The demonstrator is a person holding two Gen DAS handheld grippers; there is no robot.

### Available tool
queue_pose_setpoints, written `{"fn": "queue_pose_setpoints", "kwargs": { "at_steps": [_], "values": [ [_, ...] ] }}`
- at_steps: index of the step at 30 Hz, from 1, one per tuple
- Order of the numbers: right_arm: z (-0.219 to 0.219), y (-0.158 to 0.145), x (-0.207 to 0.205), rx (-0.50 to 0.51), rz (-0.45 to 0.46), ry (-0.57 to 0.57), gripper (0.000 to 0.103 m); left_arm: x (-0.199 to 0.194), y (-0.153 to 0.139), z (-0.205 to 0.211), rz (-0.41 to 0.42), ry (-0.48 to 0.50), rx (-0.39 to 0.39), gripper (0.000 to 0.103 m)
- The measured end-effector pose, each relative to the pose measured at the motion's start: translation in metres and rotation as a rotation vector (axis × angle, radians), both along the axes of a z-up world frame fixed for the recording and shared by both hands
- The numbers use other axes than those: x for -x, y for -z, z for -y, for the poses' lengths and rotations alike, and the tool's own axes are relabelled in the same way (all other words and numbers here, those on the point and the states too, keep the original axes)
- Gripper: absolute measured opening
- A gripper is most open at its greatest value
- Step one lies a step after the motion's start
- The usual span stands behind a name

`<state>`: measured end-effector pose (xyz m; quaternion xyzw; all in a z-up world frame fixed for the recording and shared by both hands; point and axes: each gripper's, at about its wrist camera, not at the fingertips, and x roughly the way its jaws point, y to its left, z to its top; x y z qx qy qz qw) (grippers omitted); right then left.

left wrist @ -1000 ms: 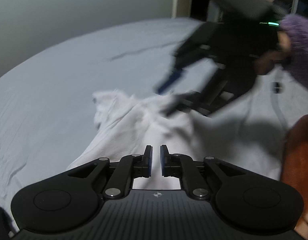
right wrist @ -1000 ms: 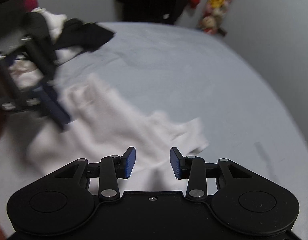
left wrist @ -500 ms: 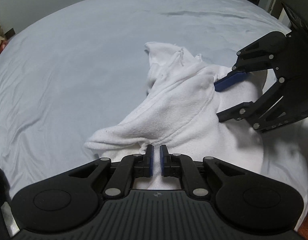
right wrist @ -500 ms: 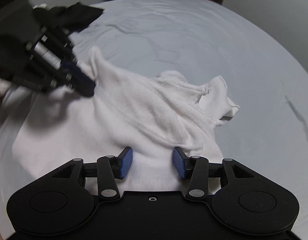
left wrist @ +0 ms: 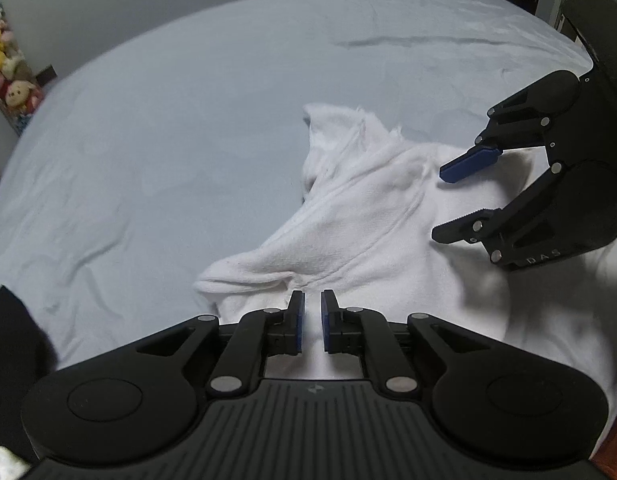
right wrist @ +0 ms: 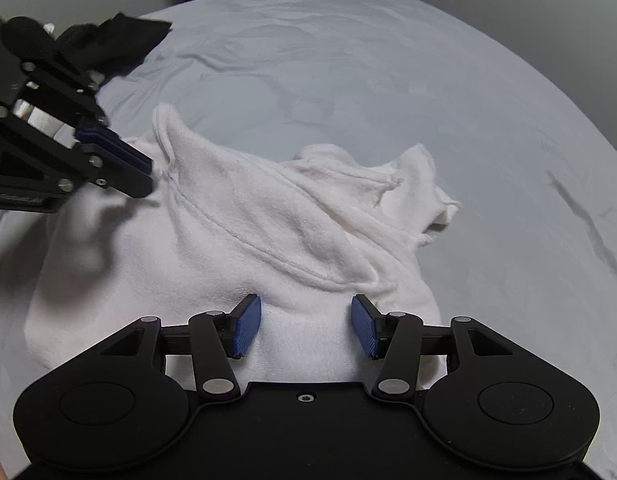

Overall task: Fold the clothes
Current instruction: 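Open the left tool and pull both tools back from the shirt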

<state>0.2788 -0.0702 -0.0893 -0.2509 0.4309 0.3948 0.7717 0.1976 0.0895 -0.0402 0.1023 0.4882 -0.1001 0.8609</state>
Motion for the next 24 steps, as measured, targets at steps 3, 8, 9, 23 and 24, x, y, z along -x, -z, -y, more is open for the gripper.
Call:
{"fn": "queue_pose_setpoints", "kwargs": {
  "at_steps": [3, 8, 9, 23, 24],
  "values": [
    [0.010, -0.019, 0.008, -0.028, -0.008, 0.048, 0.050, 0.015, -0.016, 0.008, 0.023, -0.012, -0.002, 0.016],
    [0.022, -0.052, 0.023, -0.073, -0.056, 0.156, 0.054, 0.034, -0.037, 0.015, 0.031, -0.048, 0.027, 0.024],
    [0.023, -0.057, 0.026, -0.077, -0.067, 0.178, 0.055, 0.040, -0.045, 0.015, 0.033, -0.071, 0.047, 0.027],
    [0.062, -0.130, 0.094, -0.209, -0.282, 0.516, 0.065, 0.122, -0.115, 0.016, 0.111, -0.322, 0.228, 0.076],
    [0.065, -0.133, 0.100, -0.219, -0.276, 0.518, 0.066, 0.128, -0.114, 0.018, 0.119, -0.333, 0.238, 0.076]
  ]
}}
